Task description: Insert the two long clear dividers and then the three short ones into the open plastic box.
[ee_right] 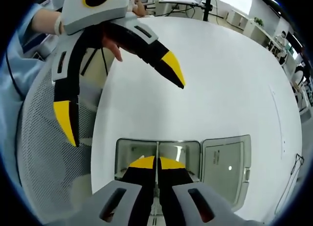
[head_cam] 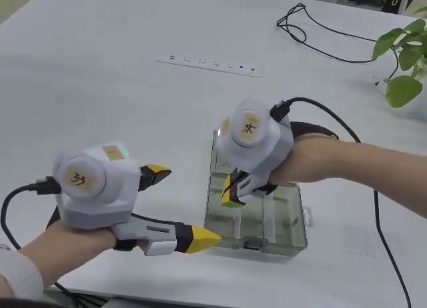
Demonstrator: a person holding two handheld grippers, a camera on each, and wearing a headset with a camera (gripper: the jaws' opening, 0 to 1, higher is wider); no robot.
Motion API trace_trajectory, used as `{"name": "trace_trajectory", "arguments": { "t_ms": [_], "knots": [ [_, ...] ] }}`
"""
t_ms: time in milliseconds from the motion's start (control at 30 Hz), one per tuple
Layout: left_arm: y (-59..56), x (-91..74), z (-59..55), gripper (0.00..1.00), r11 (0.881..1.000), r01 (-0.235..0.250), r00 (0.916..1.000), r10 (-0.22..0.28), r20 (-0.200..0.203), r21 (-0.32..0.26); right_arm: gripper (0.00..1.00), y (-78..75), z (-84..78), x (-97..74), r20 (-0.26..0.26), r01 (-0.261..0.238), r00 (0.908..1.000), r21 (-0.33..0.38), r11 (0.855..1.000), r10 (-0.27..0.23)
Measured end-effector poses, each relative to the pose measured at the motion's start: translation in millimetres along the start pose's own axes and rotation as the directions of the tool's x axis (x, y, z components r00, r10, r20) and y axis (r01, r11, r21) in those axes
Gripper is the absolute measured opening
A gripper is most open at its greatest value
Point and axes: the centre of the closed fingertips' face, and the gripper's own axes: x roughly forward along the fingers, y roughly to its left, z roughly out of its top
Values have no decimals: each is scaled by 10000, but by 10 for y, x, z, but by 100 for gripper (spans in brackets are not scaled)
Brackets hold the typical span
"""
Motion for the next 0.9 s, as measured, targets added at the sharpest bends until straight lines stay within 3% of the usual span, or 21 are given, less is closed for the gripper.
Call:
{"name": "trace_trajectory", "arguments": {
  "t_ms": [533,700,767,900],
  "knots": [
    [-40,22,47,90,9998,150,9999,-151,28,106,2,-10,-17,26,-26,6,10000,77,10000,-6],
    [-47,24,49,90,9998,170,9999,-170,27,117,3,4,-22,17,121,-77,9999,-224,9997,80],
    [-49,22,47,90,9998,165,9999,-166,16,127,10,-1,-47,21,30,-21,10000,-261,9997,22],
    [-50,21,43,90,9998,160,9999,-160,0,114,21,-18,-50,4,310,111,9995,-390,9992,-99]
  ]
}}
